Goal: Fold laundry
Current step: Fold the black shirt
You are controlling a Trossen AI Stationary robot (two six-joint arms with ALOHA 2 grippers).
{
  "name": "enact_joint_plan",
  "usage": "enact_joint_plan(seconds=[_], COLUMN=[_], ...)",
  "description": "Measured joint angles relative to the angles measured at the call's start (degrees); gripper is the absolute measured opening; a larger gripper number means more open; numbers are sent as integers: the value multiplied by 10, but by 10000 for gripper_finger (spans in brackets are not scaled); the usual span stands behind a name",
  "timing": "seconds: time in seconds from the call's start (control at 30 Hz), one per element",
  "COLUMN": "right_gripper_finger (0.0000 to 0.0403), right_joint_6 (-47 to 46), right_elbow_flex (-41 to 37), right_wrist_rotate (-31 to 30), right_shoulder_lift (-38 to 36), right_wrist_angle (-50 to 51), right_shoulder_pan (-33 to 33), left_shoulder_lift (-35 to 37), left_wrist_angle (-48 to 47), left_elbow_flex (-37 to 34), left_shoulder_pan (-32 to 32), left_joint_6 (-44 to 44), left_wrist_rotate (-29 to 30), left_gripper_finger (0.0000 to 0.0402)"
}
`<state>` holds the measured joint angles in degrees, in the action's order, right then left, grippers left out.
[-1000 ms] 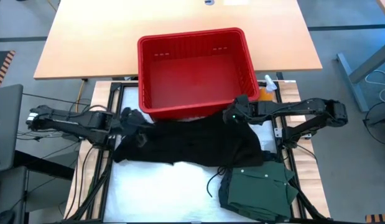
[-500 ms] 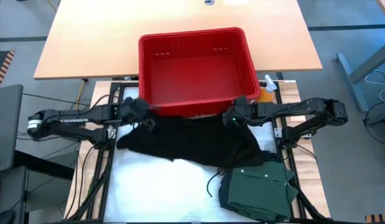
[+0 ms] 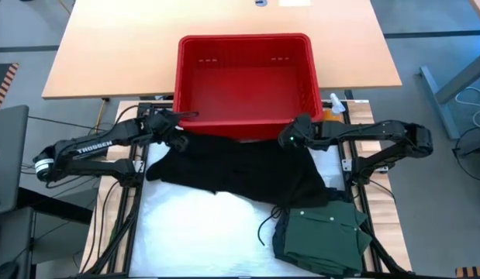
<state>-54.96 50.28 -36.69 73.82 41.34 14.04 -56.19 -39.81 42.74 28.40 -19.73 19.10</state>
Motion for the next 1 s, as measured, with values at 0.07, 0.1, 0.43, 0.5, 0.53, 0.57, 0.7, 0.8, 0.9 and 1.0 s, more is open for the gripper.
enact_joint_plan(seconds=[0.07,0.1,0.43,0.5,0.53,0.57,0.7,0.8,0.9,1.0], right_gripper_finger=[21,25,112,131,139,146,166,171,170,166], right_joint_6=[0,5,102,113,118,123,130,126,125,123], right_elbow_flex=[0,0,0,0,0,0,0,0,0,0], right_wrist_rotate=[12,17,94,107,113,121,151,186,237,272], right_shoulder_lift=[0,0,-2,-9,-13,-19,-57,-91,-121,-132], right_wrist_angle=[-2,-4,1,15,19,21,39,53,36,3], right_shoulder_pan=[12,17,22,18,14,10,-10,-31,-73,-132], left_shoulder_lift=[0,0,0,0,0,0,0,0,1,13], left_wrist_angle=[-23,-31,-71,-80,-82,-84,-117,-155,-179,-159], left_elbow_flex=[0,0,0,0,0,0,4,30,68,99], left_shoulder_pan=[1,1,1,1,1,1,1,1,-1,-17], left_joint_6=[0,0,-4,4,9,15,17,12,10,44], left_wrist_rotate=[7,8,46,38,32,26,28,41,-25,-188], left_gripper_finger=[0,0,3,12,18,27,72,107,136,152])
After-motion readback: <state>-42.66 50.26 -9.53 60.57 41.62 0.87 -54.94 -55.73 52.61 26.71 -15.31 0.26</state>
